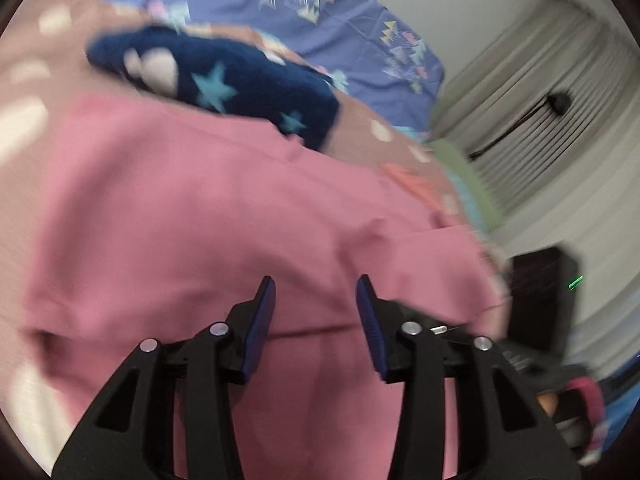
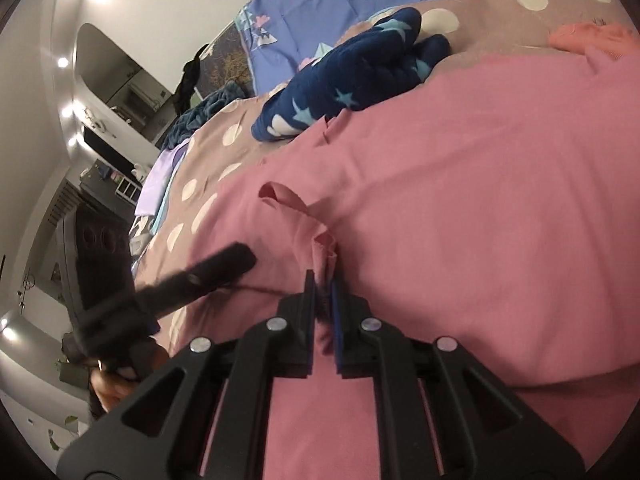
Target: Fold small clothes
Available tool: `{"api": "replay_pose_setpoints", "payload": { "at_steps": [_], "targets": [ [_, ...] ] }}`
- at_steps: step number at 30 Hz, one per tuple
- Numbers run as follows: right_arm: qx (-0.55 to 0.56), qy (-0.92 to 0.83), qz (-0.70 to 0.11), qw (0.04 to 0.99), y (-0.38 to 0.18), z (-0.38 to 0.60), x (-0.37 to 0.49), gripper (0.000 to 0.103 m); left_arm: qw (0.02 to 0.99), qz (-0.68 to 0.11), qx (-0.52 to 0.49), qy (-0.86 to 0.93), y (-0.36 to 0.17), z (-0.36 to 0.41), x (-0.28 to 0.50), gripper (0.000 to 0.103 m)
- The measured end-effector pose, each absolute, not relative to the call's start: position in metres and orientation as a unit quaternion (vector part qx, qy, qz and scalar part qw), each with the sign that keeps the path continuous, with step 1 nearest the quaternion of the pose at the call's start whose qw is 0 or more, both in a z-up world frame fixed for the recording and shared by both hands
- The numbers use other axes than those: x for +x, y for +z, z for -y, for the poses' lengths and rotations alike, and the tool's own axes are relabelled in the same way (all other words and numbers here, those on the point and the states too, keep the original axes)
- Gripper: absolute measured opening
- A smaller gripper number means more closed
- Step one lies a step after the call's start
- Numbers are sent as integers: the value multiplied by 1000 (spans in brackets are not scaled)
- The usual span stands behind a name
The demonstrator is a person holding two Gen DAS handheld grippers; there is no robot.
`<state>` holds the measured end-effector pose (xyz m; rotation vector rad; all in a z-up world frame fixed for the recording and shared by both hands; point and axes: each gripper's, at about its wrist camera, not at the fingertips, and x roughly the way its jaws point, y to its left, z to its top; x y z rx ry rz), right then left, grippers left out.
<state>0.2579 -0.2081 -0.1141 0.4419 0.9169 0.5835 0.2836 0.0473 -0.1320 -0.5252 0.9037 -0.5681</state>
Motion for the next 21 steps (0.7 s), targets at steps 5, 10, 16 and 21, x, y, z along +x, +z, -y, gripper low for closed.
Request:
{"api": "replay_pose_setpoints", "payload": {
  "at_steps": [5,10,16,21],
  "targets": [
    [175,299,-422,838,-112,195,255,17,809,-450,-255,-279,-125,-18,291,66],
    [162,313,-417,838,-110,196,242,21,817,-473,-218,-247,-125,9,305,54],
    [180,285,-397,854,-106,234,232,22,843,-450,-153,-254,-95,39,305,1],
    [200,250,-357,878,-93,276,232,23,886,-358,-115,-273,3,54,294,1]
  ]
}}
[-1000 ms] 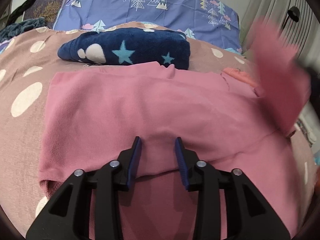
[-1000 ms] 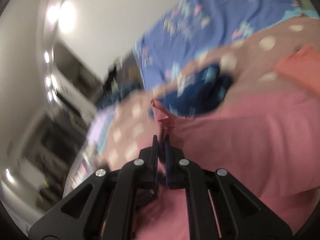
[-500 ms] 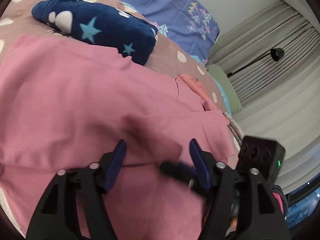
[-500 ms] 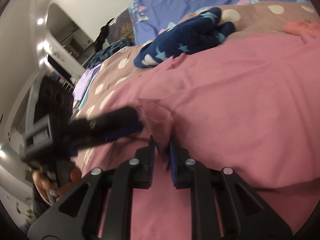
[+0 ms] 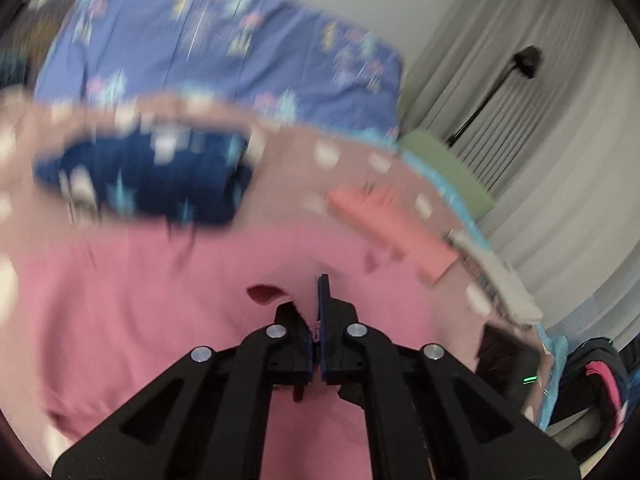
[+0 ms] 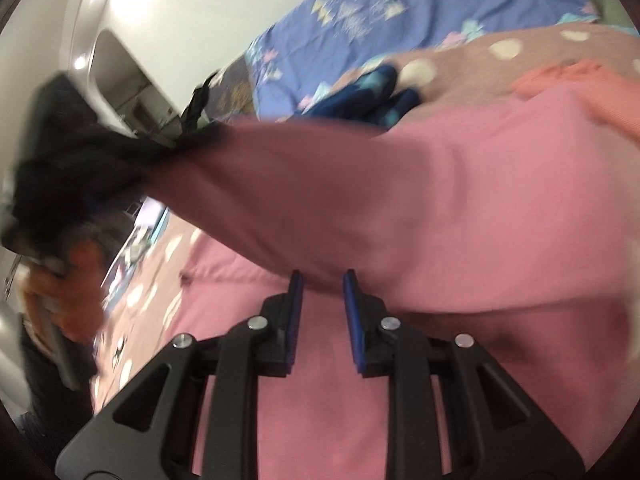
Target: Fold small clothes
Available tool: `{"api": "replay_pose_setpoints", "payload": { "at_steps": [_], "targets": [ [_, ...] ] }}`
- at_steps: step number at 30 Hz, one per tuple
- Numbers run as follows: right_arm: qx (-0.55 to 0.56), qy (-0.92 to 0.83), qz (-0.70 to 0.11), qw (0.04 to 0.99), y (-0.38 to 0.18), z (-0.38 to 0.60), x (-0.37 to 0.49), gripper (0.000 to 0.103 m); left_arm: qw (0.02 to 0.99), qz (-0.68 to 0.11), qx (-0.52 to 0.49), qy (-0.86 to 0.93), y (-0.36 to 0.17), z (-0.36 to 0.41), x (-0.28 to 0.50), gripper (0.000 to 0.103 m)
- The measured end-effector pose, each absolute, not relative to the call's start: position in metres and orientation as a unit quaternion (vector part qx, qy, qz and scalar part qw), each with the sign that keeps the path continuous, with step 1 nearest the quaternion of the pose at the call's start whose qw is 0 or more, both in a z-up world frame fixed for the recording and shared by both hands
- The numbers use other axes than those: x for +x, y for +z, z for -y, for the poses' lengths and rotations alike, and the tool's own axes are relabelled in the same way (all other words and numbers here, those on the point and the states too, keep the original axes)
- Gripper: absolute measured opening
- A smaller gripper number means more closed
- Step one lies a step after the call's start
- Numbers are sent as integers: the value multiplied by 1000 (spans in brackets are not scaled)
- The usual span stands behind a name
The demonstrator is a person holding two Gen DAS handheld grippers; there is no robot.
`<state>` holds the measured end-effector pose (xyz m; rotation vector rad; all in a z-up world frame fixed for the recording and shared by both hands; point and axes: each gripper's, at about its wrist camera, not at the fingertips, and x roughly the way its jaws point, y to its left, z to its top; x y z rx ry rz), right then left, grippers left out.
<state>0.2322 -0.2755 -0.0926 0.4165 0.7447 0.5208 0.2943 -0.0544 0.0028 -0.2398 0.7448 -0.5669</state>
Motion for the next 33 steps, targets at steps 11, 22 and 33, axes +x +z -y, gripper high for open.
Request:
{"api": "replay_pose_setpoints", "payload": {
  "at_steps": [11,22,33],
  "targets": [
    [270,67,-393,877,-118,321,245,0,927,-281,-84,-234,89,14,271,2],
    [229,46,-378,896,-111,313,236,0,902,-394,-129,-123,-34,-94,300,2],
    [242,34,-373,895,-110,333,217,0,883,-438,-135,-97,-114,-131,305,20]
  ]
}}
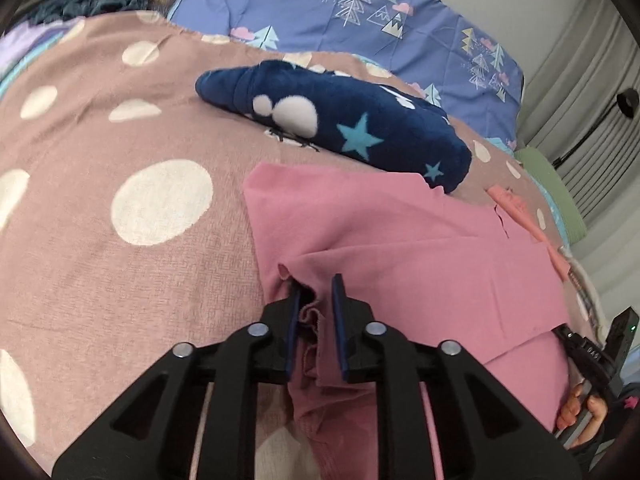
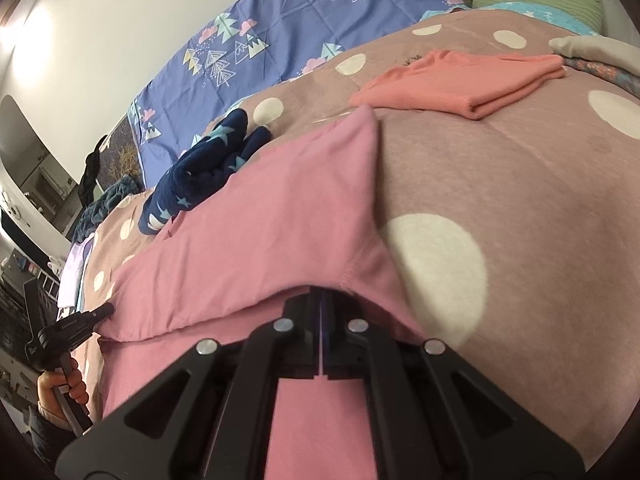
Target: Fold small clothes
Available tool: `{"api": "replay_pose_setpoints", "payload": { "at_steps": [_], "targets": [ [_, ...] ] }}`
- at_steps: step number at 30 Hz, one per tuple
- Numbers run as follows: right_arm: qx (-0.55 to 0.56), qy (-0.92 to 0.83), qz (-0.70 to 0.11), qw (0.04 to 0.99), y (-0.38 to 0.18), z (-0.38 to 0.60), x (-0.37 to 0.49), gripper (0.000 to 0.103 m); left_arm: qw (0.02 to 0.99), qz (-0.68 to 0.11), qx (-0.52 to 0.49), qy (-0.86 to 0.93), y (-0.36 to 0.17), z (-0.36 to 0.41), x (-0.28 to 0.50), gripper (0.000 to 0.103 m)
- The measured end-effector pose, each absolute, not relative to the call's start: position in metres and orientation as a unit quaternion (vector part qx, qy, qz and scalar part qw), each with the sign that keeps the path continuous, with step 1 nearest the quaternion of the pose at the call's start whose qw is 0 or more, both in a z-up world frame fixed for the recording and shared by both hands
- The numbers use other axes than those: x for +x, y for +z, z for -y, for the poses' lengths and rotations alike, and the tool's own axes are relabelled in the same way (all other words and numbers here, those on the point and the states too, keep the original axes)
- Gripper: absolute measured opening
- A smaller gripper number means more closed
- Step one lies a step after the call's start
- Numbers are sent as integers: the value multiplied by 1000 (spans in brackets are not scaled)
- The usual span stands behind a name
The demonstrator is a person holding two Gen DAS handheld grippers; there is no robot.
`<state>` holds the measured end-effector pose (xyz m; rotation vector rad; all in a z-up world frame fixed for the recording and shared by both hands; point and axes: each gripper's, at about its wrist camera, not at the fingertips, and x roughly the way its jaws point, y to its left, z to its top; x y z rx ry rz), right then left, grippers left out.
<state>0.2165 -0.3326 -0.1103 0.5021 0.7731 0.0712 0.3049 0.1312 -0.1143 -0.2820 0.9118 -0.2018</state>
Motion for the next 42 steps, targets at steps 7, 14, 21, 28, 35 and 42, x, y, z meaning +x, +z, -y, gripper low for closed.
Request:
{"api": "replay_pose_setpoints", "payload": {
  "at_steps": [7,14,21,28,35,42],
  "targets": [
    [147,56,-367,917,-87,307,186,12,911,-367,-94,-160,-80,-96,263,26],
    [67,11,-383,921,-91,293,217,10,898,-419,17,-131,-132,-46,267,27],
    [96,16,-396,913,-86,305,218,9,896,-419,-12,-146,-132,-56,266,29],
    [75,55,-379,921,-59,285,269,23,899,-416,10,-136,-132,-46,266,31],
    [10,-9,-420,908,-104,286,299,26,899,-415,-1,-143,-131,-49,265,32],
    [6,-5,-397,918,-99,286,287,29,897,-411,-16,-160,-128,-52,264,41]
  ]
}}
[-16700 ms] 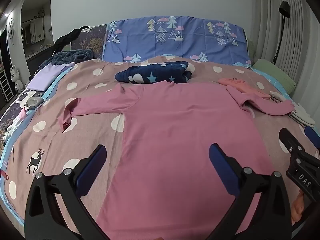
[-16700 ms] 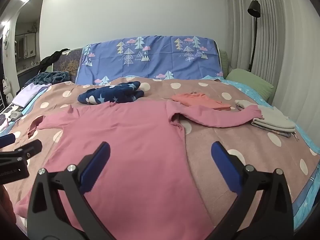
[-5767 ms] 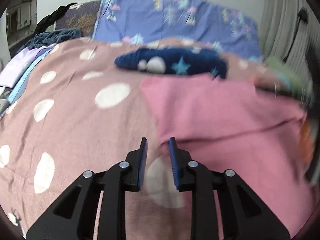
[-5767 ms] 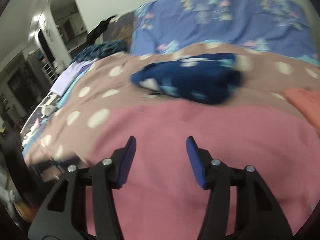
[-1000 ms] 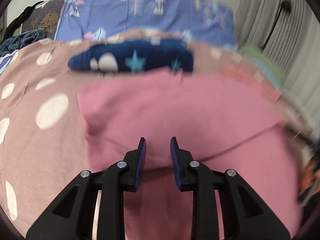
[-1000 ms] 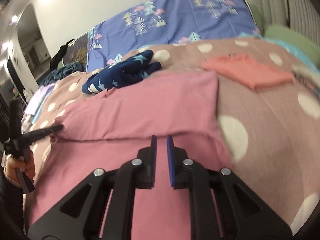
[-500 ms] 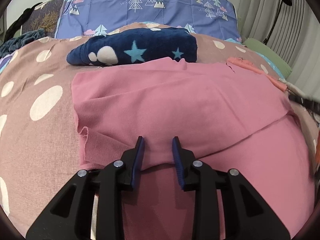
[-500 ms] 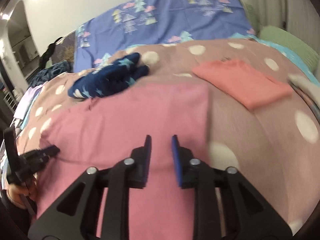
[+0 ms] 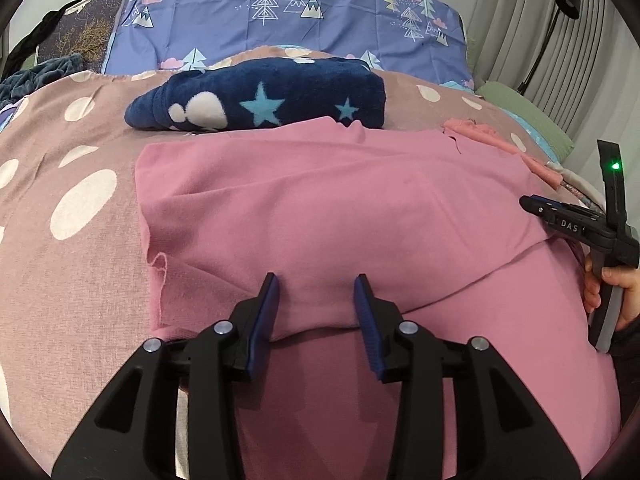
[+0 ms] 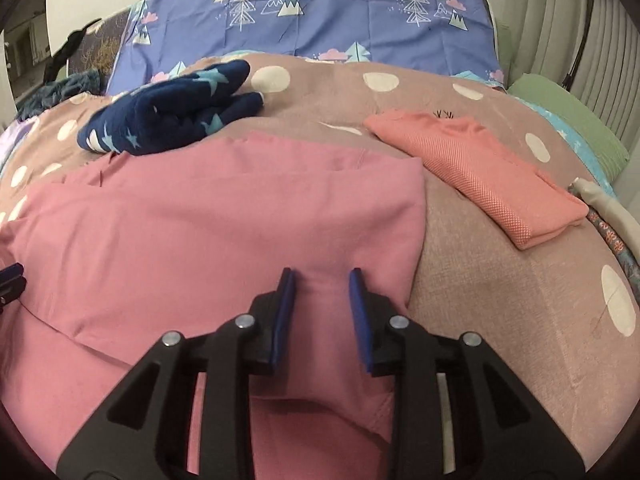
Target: Fold small clothes
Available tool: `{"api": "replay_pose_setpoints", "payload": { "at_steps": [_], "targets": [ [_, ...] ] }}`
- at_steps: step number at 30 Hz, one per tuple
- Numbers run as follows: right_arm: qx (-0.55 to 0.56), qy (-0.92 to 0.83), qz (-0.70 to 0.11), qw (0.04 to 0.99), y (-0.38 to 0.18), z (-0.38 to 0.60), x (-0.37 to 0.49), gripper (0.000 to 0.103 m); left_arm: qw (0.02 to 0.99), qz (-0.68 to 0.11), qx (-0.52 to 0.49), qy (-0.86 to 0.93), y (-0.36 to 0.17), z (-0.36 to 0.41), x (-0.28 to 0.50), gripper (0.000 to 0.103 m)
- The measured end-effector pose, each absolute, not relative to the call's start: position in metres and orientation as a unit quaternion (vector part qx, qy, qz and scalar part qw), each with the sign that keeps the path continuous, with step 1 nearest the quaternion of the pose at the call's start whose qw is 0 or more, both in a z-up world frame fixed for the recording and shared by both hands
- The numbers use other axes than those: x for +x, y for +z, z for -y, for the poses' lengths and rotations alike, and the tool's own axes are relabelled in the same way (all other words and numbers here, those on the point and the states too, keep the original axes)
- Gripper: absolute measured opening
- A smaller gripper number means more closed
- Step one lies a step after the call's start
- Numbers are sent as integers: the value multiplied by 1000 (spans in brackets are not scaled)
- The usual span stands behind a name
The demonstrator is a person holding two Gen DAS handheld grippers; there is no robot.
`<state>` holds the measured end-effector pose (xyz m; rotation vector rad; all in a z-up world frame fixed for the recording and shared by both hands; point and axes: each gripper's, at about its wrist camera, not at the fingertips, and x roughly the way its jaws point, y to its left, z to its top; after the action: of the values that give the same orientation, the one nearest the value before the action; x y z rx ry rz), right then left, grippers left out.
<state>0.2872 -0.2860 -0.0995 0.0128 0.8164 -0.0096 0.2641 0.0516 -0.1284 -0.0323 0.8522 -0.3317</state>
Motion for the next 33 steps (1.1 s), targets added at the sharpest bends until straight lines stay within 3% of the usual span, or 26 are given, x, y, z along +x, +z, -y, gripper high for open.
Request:
{"api": "replay_pose_setpoints", "payload": {
  "at_steps": [5,11,13,16,33],
  "targets": [
    [-2,18,-383,923,-70,300,225,32,894,-386,-83,-214,-104,-76,220,47],
    [1,45,-388,921,-69,314,149,34,890,-408,-10,-204,-101,-79,144,47],
    [9,51,-388,920,-69,317,128,35,888,-413,4,-203,-103,-79,123,54],
    [9,57,-394,917,-74,316,104,36,884,-423,22,-195,-111,-79,98,55],
    [65,117,-429,893,-102,336,-22,46,868,-452,-17,-206,-124,-109,-15,64]
  ]
}}
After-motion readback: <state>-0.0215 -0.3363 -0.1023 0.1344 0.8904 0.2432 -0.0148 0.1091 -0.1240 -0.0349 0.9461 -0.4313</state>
